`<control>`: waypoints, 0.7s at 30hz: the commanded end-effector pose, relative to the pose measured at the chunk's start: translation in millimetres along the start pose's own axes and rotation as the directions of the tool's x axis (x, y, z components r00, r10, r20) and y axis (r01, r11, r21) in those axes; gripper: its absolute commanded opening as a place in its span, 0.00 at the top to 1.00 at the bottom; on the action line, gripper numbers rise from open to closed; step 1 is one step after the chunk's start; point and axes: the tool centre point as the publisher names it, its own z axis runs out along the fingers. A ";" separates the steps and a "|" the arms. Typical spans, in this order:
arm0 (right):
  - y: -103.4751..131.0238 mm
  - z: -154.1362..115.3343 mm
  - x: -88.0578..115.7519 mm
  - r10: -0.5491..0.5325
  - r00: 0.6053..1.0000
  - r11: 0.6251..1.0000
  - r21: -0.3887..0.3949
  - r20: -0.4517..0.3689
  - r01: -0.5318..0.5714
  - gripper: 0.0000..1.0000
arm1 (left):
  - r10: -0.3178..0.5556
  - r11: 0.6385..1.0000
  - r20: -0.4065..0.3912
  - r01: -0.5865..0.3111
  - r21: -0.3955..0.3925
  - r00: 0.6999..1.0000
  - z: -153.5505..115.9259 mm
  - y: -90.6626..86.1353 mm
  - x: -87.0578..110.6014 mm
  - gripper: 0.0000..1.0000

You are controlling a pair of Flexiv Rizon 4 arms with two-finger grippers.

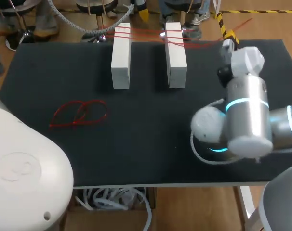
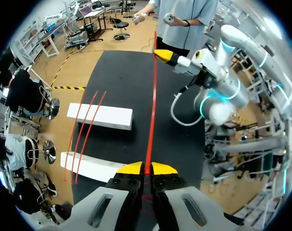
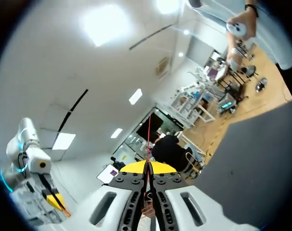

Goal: Grab the tape and strap the tape.

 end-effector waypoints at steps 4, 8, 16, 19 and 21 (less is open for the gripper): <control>9.2 -12.7 -3.7 -0.199 0.957 0.980 -0.066 -0.209 0.189 1.00 | 0.000 1.000 -0.001 0.000 -0.003 1.000 -0.5 -0.6 -0.2 1.00; 5.8 -19.2 3.4 -0.289 0.942 0.957 -0.077 -0.170 0.279 1.00 | 0.000 1.000 -0.001 0.000 -0.003 1.000 -0.5 -0.6 -0.2 1.00; -4.6 -34.7 17.3 -0.417 0.909 0.908 -0.048 -0.019 0.415 1.00 | 0.000 1.000 -0.001 0.000 -0.003 1.000 -0.5 -0.6 -0.2 1.00; -4.4 -43.2 19.8 -0.467 0.883 0.883 -0.042 0.042 0.468 1.00 | 0.000 1.000 -0.001 0.000 -0.003 1.000 -0.5 -0.6 -0.2 1.00; -4.9 -48.2 19.0 -0.511 0.856 0.856 -0.043 0.084 0.515 1.00 | 0.000 1.000 -0.001 0.000 -0.003 1.000 -0.5 -0.6 -0.2 1.00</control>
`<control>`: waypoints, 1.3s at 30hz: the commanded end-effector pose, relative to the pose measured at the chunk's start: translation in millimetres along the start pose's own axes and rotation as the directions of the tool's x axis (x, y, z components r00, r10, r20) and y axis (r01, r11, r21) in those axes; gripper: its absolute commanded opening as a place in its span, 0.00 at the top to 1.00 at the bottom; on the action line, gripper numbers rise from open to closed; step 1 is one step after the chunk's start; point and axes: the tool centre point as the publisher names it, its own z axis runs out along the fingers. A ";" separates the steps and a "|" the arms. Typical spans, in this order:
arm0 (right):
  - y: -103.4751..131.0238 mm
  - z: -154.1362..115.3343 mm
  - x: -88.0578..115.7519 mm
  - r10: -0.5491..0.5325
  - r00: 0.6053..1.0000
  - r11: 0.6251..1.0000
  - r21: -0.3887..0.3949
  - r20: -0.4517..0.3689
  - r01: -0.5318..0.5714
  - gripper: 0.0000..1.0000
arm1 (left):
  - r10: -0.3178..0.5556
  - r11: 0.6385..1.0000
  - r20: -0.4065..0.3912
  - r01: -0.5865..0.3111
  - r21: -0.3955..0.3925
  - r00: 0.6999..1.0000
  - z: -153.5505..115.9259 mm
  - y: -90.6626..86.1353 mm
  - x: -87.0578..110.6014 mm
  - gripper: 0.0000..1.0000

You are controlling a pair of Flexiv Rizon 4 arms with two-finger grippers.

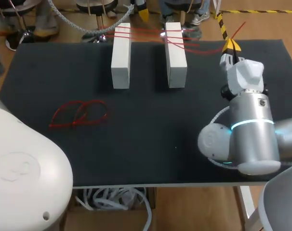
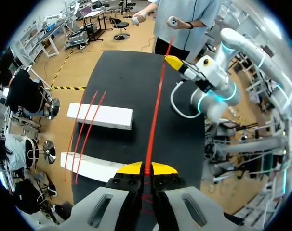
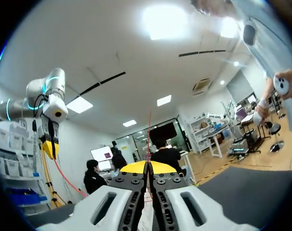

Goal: Grab the tape and strap the tape.

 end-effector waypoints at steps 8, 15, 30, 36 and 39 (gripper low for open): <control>7.6 -12.4 19.1 -0.168 0.943 0.985 0.007 0.288 0.173 1.00 | 0.000 1.000 -0.001 0.000 -0.003 1.000 -0.6 -0.5 -0.2 1.00; 4.9 7.3 39.9 -0.201 0.906 0.978 0.020 0.373 0.209 1.00 | 0.000 1.000 -0.001 0.000 -0.003 1.000 -0.6 -0.5 -0.2 1.00; 19.8 15.2 45.4 -0.192 0.875 0.981 0.058 0.445 0.186 1.00 | 0.000 1.000 -0.001 0.000 -0.003 1.000 -0.6 -0.5 -0.2 1.00; 19.8 15.2 45.4 -0.192 0.875 0.981 0.058 0.445 0.186 1.00 | 0.000 1.000 -0.001 0.000 -0.003 1.000 -0.6 -0.5 -0.2 1.00; 19.8 15.2 45.4 -0.192 0.875 0.981 0.058 0.445 0.186 1.00 | 0.000 1.000 -0.001 0.000 -0.003 1.000 -0.6 -0.5 -0.2 1.00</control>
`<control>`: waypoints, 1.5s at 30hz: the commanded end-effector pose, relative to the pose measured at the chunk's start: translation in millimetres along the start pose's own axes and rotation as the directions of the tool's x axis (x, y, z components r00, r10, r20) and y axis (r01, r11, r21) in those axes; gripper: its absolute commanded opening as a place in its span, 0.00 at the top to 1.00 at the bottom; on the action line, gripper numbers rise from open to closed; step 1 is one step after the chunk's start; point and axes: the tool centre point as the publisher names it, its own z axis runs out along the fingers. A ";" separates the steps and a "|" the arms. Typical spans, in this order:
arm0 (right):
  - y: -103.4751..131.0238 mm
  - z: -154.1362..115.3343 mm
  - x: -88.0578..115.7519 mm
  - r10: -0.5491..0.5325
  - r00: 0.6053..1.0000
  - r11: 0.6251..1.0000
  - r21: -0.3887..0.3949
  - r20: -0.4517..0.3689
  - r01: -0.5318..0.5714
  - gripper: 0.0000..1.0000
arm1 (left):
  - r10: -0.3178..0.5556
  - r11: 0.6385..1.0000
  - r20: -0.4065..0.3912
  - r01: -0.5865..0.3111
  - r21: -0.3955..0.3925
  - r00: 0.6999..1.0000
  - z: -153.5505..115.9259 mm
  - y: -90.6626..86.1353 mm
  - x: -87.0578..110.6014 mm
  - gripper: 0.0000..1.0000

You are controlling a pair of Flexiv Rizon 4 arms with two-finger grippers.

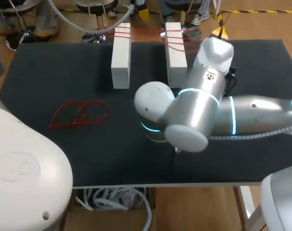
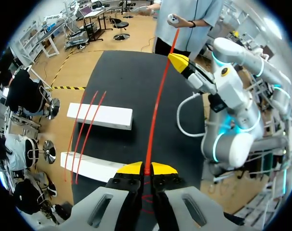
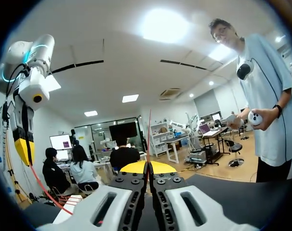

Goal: Grab the tape and strap the tape.

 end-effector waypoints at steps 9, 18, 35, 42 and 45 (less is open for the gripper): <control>0.5 -1.0 4.6 0.001 0.997 1.000 0.000 0.072 -0.001 1.00 | 0.000 1.000 -0.001 0.000 -0.003 1.000 -0.6 -0.4 -0.1 1.00; 8.1 -6.5 15.4 -0.219 0.973 0.968 -0.137 -0.066 0.209 1.00 | 0.000 1.000 -0.001 0.000 -0.003 1.000 -0.6 -0.4 -0.1 1.00; 16.3 -8.4 40.2 -0.579 0.809 0.795 -0.294 -0.105 0.531 1.00 | 0.000 1.000 -0.001 0.000 -0.003 1.000 -0.6 -0.4 -0.1 1.00; 12.7 -14.7 50.8 -0.721 0.693 0.673 -0.259 -0.023 0.693 1.00 | 0.000 1.000 -0.001 0.000 -0.003 1.000 -0.6 -0.4 -0.1 1.00; 12.8 -19.1 54.3 -0.764 0.645 0.628 -0.223 0.003 0.745 1.00 | 0.000 1.000 -0.001 0.000 -0.003 1.000 -0.6 -0.4 -0.1 1.00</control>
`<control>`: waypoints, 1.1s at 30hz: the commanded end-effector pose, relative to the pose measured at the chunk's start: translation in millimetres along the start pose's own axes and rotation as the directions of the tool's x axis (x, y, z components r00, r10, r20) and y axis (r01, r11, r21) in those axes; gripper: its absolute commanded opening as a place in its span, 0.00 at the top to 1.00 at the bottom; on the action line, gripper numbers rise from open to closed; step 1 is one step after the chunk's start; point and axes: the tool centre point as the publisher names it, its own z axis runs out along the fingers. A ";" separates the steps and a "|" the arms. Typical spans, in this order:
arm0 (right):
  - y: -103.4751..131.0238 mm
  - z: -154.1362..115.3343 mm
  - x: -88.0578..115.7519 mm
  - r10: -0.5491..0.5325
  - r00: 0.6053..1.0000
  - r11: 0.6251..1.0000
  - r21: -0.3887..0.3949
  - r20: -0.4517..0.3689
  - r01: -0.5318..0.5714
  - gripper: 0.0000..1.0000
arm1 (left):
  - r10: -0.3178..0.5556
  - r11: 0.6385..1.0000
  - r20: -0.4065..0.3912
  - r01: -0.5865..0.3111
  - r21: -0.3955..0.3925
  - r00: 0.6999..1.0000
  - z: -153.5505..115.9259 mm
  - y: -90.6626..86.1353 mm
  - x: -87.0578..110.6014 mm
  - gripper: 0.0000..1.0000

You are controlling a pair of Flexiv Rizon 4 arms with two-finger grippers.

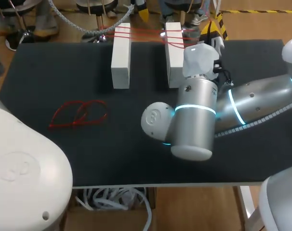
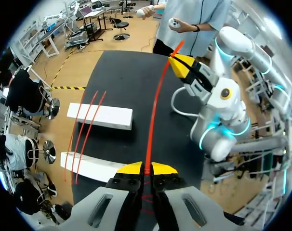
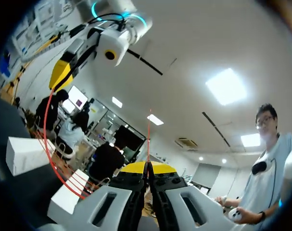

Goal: Grab the tape and strap the tape.

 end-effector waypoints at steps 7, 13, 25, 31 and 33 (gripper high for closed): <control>32.6 -17.9 20.1 -0.128 0.992 0.990 0.061 0.007 0.127 1.00 | 0.000 1.000 -0.001 0.000 -0.003 1.000 -0.6 -0.3 -0.1 1.00; 32.6 -17.9 20.1 -0.128 0.992 0.990 0.061 0.007 0.127 1.00 | 0.000 1.000 -0.001 0.000 -0.003 1.000 -0.6 -0.3 -0.1 1.00; 32.6 -17.9 20.1 -0.128 0.992 0.990 0.061 0.007 0.127 1.00 | 0.000 1.000 -0.001 0.000 -0.003 1.000 -0.6 -0.3 -0.1 1.00; 32.6 -17.9 20.1 -0.128 0.992 0.990 0.061 0.007 0.127 1.00 | 0.000 1.000 -0.001 0.000 -0.003 1.000 -0.6 -0.3 -0.1 1.00; 35.5 -17.7 19.1 -0.177 0.984 0.984 0.024 -0.010 0.177 1.00 | 0.000 1.000 -0.001 0.000 -0.003 1.000 -0.6 -0.3 -0.1 1.00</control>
